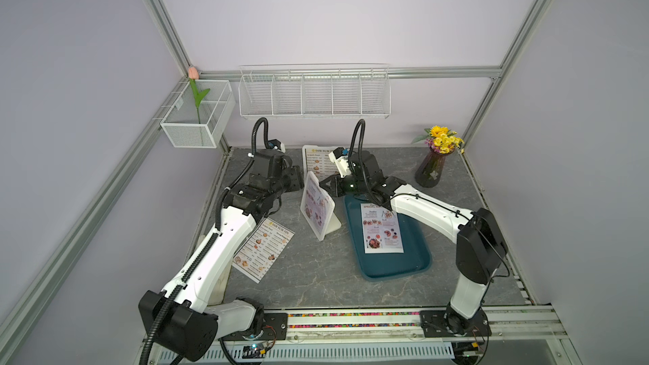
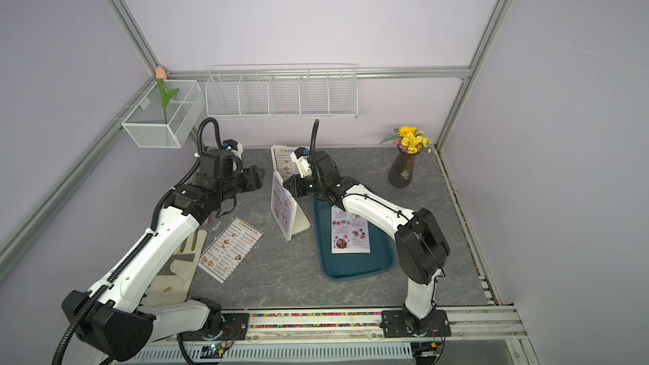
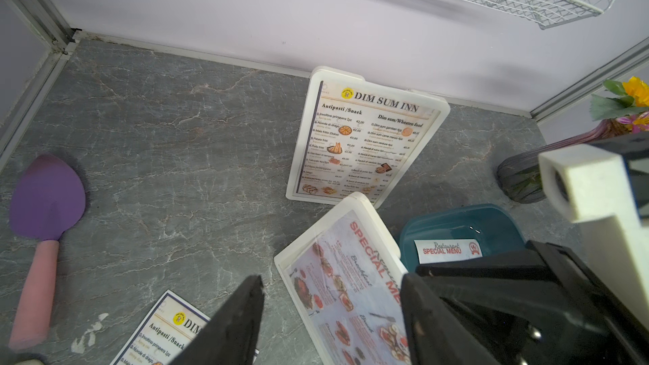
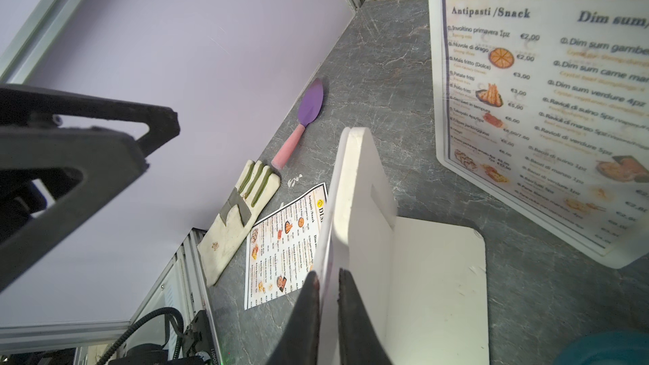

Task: Replace the menus in the menu holders
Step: Insert the menu into the menu holder.

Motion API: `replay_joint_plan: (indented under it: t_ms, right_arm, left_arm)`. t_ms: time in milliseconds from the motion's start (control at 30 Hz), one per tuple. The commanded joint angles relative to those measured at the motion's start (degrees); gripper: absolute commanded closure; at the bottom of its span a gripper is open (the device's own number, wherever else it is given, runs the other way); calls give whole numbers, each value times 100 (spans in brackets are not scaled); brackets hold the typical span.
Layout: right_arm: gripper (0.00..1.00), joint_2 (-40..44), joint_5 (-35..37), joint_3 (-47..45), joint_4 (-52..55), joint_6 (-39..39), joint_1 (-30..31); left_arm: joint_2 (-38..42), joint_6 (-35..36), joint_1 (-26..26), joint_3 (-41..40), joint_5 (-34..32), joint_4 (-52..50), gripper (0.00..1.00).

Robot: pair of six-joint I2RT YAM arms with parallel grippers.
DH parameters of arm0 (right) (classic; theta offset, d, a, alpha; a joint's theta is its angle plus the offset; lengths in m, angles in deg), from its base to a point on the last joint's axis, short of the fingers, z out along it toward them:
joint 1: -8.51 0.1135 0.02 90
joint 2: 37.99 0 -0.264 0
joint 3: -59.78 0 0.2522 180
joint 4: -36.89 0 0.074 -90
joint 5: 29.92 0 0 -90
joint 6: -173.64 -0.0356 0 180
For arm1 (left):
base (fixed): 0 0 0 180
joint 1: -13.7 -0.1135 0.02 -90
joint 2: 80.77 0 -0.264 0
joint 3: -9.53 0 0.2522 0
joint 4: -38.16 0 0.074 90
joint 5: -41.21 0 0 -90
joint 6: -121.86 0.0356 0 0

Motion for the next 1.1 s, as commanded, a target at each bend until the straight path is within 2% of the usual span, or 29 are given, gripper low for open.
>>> replay_joint_plan:
  t_ms: [0, 367, 633, 1067]
  right_arm:
    - [82, 277, -46, -47, -23, -27, -4]
    - [81, 621, 68, -495, 111, 13, -34]
    - [89, 811, 6, -674, 60, -40, -65]
    - [92, 948, -130, -781, 209, 30, -8]
  left_arm:
    - [55, 41, 19, 139, -68, 4, 35]
    - [74, 19, 22, 108, -45, 22, 35]
    - [68, 10, 21, 108, -29, 30, 35]
    - [52, -1, 23, 99, -12, 58, 35]
